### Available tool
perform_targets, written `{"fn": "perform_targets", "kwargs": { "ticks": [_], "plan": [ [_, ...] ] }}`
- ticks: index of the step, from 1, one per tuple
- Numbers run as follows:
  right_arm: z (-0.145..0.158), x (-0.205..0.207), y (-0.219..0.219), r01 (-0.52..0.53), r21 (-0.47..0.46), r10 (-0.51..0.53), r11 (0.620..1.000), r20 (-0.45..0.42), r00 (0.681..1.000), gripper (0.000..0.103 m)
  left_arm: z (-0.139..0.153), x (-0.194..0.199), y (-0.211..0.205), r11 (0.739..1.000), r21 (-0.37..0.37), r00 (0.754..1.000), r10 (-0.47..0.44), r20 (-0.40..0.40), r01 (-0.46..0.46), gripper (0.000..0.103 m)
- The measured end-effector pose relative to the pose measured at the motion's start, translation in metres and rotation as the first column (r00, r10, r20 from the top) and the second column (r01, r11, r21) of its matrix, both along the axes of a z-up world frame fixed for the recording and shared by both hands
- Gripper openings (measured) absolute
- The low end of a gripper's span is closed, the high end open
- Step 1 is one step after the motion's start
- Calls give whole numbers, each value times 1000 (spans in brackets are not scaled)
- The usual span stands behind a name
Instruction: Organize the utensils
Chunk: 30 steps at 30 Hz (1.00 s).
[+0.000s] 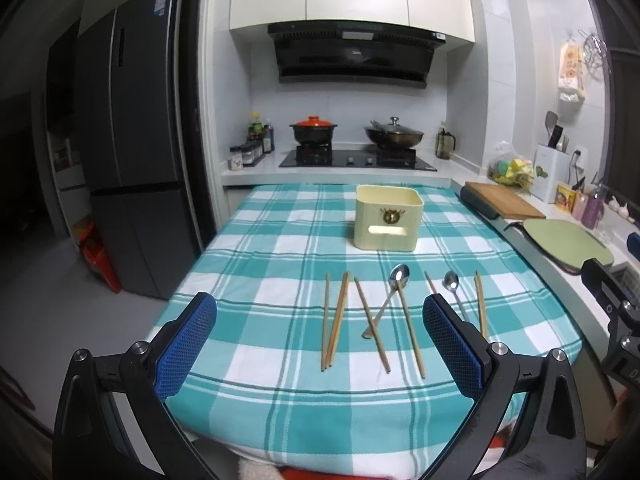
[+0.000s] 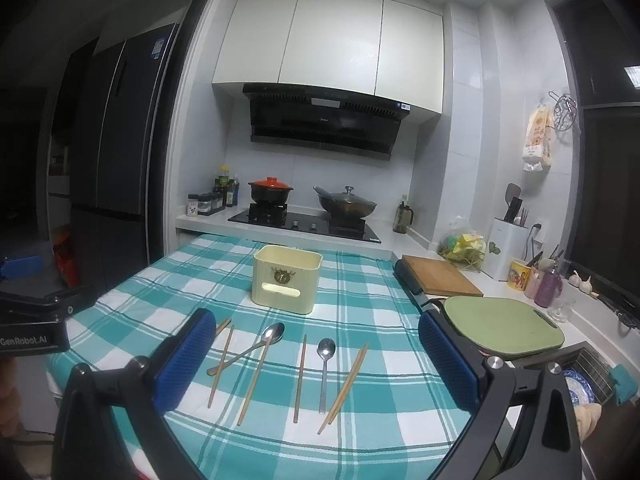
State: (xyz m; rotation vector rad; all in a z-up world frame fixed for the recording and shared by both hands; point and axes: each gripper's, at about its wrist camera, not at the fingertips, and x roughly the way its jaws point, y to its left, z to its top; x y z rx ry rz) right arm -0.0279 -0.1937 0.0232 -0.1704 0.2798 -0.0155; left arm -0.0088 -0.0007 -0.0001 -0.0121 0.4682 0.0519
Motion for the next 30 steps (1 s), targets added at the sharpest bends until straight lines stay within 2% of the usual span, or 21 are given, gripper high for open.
{"fn": "perform_targets", "kwargs": {
  "ticks": [30],
  "plan": [
    [1, 1, -2, 11, -3, -11, 1000, 21, 1000, 103, 0, 1, 3, 1000, 17, 1000, 12, 15, -13, 103]
  ]
}}
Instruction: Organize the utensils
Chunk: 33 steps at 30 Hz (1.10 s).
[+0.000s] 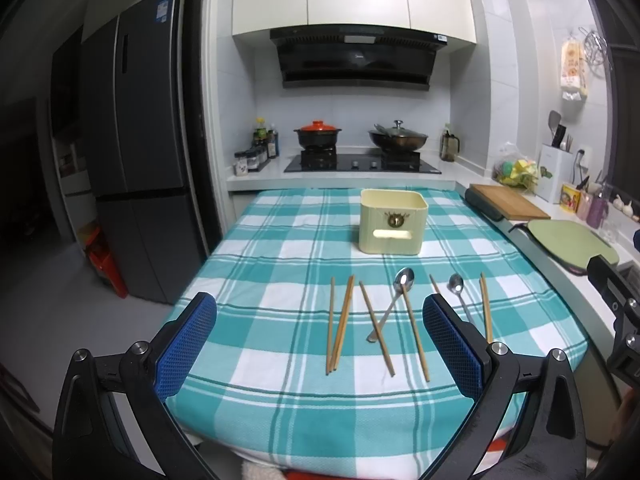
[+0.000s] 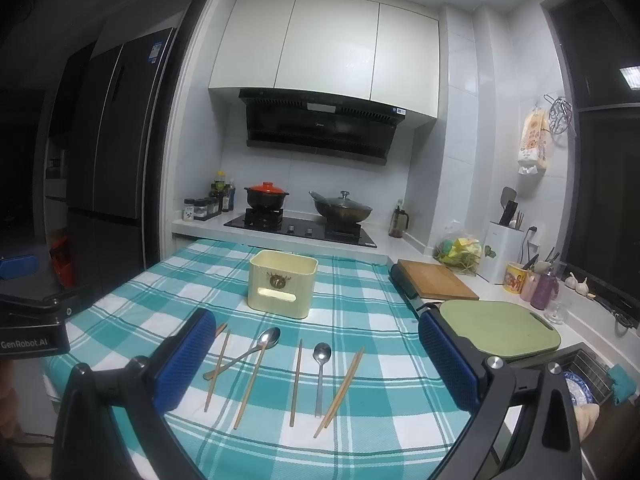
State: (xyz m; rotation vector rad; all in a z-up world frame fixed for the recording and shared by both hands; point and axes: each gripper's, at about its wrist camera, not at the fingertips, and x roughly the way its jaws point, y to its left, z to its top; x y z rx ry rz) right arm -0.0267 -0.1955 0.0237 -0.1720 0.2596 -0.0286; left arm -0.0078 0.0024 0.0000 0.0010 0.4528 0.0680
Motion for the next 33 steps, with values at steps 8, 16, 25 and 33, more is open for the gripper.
{"fn": "perform_targets", "kwargs": {
  "ticks": [8, 16, 25, 33],
  "plan": [
    [-1, -2, 0, 7, -1, -7, 1000, 16, 1000, 103, 1, -2, 0, 1000, 3, 1000, 6, 11, -6, 103],
    [-2, -2, 0, 5, -1, -5, 1000, 12, 1000, 103, 0, -3, -1, 1000, 3, 1000, 6, 11, -6, 103],
    [-2, -3, 1, 5, 0, -5, 1000, 12, 1000, 103, 1, -4, -2, 1000, 7, 1000, 8, 12, -8, 103],
    [-3, -3, 1, 7, -1, -7, 1000, 14, 1000, 103, 1, -5, -2, 1000, 8, 1000, 6, 12, -6, 103]
  ]
}}
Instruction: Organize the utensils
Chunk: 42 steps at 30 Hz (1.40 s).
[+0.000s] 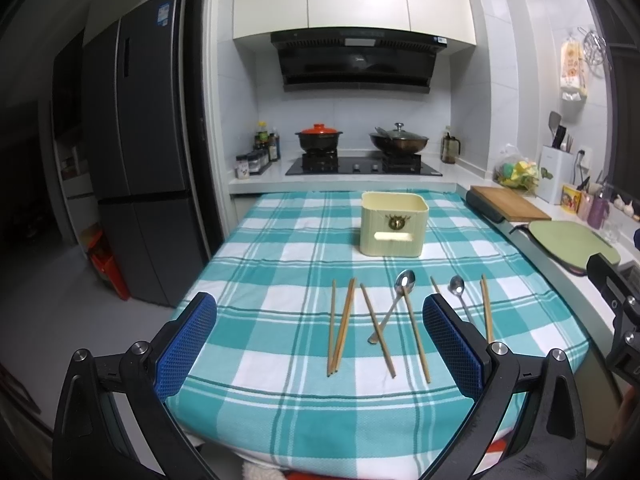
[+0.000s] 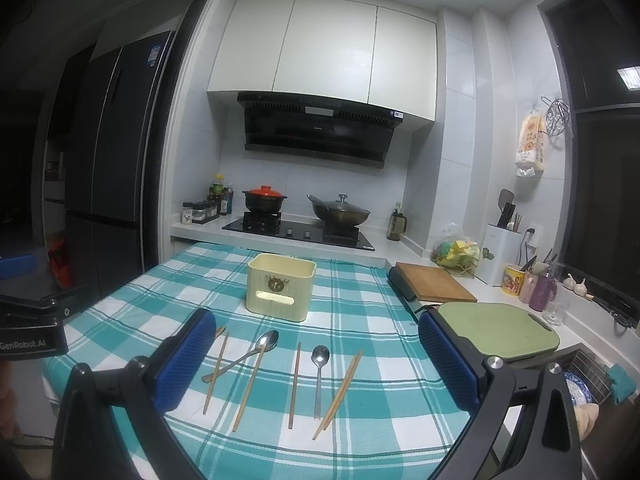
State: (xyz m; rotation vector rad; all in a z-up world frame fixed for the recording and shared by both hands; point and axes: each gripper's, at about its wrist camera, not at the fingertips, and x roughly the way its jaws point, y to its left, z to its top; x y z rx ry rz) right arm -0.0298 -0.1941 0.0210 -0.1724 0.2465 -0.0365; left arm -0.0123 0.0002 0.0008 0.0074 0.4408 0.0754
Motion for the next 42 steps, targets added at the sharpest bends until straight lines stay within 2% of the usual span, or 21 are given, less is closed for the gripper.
{"fn": "perform_targets", "kwargs": {
  "ticks": [25, 42],
  "plan": [
    [-3, 8, -5, 13, -3, -13, 1000, -25, 1000, 103, 0, 8, -5, 1000, 16, 1000, -10, -18, 11, 103],
    [-8, 13, -6, 23, 1, -23, 1000, -43, 999, 103, -6, 22, -9, 1000, 16, 998, -25, -59, 26, 103]
  ]
}}
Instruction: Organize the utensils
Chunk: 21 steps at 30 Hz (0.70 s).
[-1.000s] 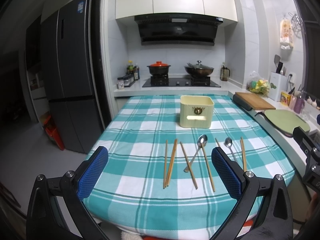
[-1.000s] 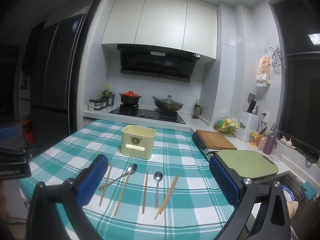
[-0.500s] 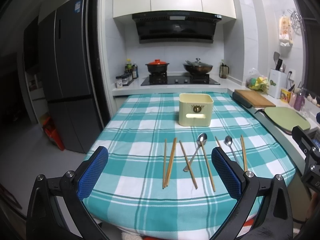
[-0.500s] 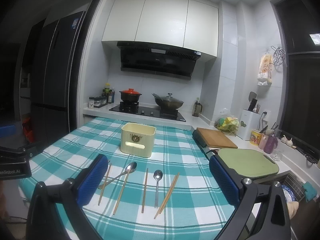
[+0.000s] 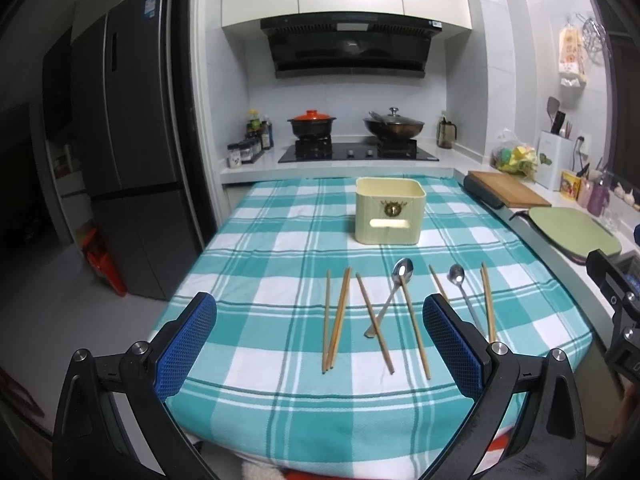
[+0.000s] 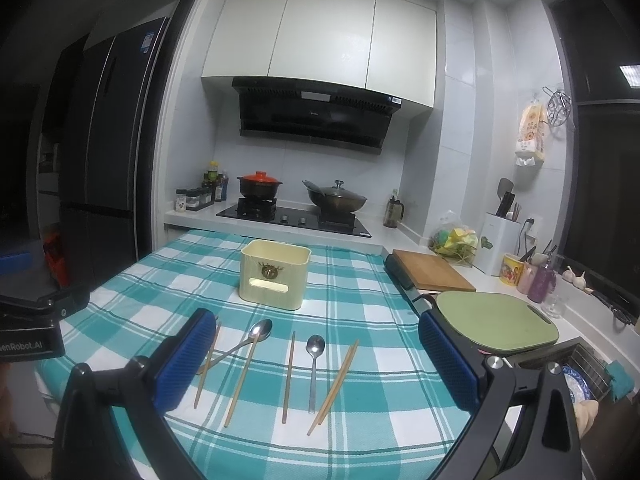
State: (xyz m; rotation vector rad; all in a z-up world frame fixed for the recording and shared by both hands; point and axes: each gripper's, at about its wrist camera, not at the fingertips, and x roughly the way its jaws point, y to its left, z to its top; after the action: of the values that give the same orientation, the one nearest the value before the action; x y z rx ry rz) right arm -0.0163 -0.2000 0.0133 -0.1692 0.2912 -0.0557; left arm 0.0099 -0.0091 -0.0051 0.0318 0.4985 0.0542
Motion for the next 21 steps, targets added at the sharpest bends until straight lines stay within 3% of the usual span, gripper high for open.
{"fn": "perform_targets", "kwargs": {
  "ticks": [7, 14, 21],
  "plan": [
    [-6, 7, -8, 8, 13, -7, 1000, -19, 1000, 103, -8, 13, 1, 999, -27, 999, -39, -36, 38, 103],
    [-15, 18, -15, -13, 34, 15, 999, -48, 999, 103, -30, 31, 3, 998, 35, 997, -58, -53, 60, 103],
    [-31, 41, -32, -15, 76, 22, 997, -94, 995, 103, -69, 70, 28, 996, -61, 963, -82, -256, 69, 103]
  ]
}}
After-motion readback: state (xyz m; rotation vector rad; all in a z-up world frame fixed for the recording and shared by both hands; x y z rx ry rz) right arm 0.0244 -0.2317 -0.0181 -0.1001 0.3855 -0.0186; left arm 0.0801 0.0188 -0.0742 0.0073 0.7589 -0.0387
